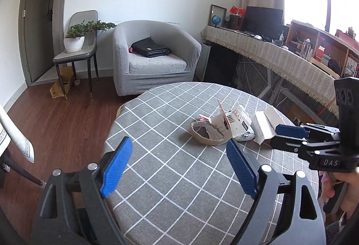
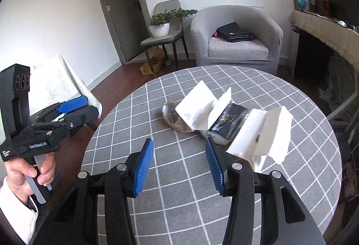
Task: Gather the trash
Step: 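Move both open tools back over the remaining table items, then grasp the twine loop with the left tool while the right tool grasps the white paper packet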
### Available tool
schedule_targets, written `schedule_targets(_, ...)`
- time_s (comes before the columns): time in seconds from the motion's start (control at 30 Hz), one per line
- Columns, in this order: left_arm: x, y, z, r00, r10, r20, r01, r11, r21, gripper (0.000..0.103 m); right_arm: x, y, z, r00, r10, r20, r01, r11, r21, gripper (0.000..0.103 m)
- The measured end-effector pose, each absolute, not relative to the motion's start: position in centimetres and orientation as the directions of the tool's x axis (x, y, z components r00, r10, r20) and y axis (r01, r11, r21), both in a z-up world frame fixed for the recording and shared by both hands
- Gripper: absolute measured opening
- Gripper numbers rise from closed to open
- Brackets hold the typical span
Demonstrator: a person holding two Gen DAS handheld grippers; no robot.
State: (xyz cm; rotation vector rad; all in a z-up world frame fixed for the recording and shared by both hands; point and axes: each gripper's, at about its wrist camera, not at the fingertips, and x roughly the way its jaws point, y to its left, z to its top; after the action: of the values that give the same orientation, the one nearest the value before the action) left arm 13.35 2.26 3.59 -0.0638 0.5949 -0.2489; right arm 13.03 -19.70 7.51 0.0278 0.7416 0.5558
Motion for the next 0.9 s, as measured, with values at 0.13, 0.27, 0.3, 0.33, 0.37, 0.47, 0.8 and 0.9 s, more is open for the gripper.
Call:
schedule_targets(0.13,15.2,0.4,2.7,0.77,-0.263,-0.581,0.245,0.963,-0.111,0.09,13.5,-22.2,8.3,0.639,0.465,-0.612,-0.438,0.875,0.207,0.055)
schedule_targets(0.27,17.2,-0.5,1.9,0.745,-0.256,-0.615,0.229,0.965,-0.124,0.09,14.6,-24.5,8.7,0.665,0.444,-0.601,-0.402,0.891,0.213,0.055)
schedule_targets(0.3,17.7,-0.7,1.7,0.743,-0.253,-0.62,0.225,0.966,-0.126,0.09,14.9,-24.9,8.7,0.668,0.442,-0.599,-0.395,0.892,0.218,0.055)
schedule_targets(0.33,18.1,-0.8,1.5,0.739,-0.25,-0.625,0.221,0.967,-0.125,0.09,15.2,-25.4,8.7,0.672,0.441,-0.595,-0.387,0.894,0.226,0.055)
schedule_targets(0.37,18.6,-1.0,1.3,0.733,-0.24,-0.636,0.213,0.97,-0.121,0.09,15.5,-26.0,8.7,0.675,0.44,-0.592,-0.378,0.896,0.234,0.055)
schedule_targets(0.47,19.8,-1.1,0.9,0.722,-0.226,-0.654,0.192,0.973,-0.125,0.089,16.7,-26.8,8.5,0.676,0.439,-0.592,-0.364,0.897,0.251,0.055)
schedule_targets(0.8,22.9,-1.9,-0.8,0.666,-0.214,-0.714,0.167,0.976,-0.137,0.061,18.4,-27.6,7.8,0.657,0.43,-0.619,-0.357,0.901,0.247,0.055)
schedule_targets(0.9,23.6,-1.9,-1.3,0.649,-0.23,-0.725,0.162,0.973,-0.164,0.052,18.9,-27.9,7.4,0.645,0.428,-0.632,-0.356,0.901,0.248,0.055)
